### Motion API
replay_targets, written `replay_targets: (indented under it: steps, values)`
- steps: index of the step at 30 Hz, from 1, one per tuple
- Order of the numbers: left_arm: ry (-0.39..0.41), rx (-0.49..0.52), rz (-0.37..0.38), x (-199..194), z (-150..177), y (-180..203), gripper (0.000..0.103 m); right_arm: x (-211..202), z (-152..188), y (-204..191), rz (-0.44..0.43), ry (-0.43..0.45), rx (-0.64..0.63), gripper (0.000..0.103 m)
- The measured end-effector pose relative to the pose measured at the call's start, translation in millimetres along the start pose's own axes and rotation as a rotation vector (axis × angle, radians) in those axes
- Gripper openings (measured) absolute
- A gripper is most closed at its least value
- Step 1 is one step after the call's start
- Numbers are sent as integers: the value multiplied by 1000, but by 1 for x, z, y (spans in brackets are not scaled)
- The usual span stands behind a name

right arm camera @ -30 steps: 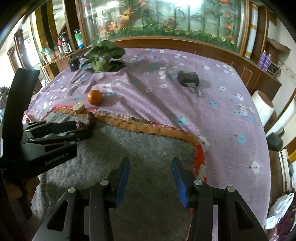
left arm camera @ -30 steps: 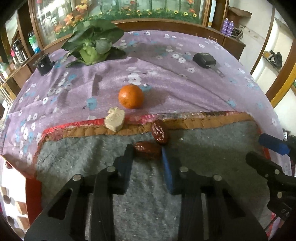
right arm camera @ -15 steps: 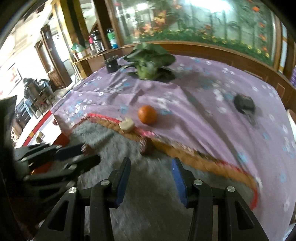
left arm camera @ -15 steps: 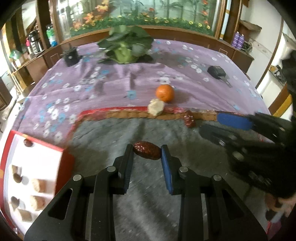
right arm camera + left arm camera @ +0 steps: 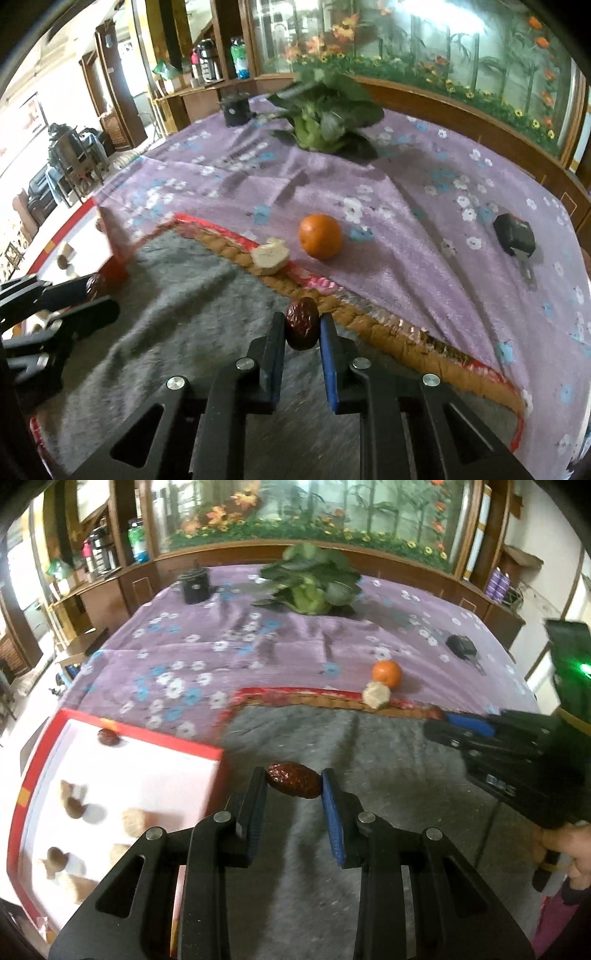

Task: Organize fruits
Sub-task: 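Carry the red date with left gripper while right gripper carries its red date over the tray, then open both grippers over the tray, releasing both red dates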

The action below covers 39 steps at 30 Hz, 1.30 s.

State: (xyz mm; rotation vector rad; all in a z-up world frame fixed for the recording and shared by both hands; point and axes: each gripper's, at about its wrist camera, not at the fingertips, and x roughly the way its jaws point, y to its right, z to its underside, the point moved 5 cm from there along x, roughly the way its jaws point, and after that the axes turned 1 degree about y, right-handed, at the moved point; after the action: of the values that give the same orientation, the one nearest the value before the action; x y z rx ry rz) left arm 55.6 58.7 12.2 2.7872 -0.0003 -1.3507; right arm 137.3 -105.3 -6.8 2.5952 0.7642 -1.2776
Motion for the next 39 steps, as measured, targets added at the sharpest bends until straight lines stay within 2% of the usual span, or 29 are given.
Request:
replay_targets:
  steps: [11,21,30,39]
  values:
    - [33,-115,-111,-42,22,-84,29,-19,-2,-85,-110,23,-79,18]
    - [33,-196,-180,-62,49,-144,29,-7,-13,-168,-192,7,-185,17]
    - [25,-245,-184,-48,46,-171,29,31,-32,-205,-180,-33,-241,17]
    - [3,-254,-197,-23,35,-180,29,64,-38,-220,-174,-79,-265,17]
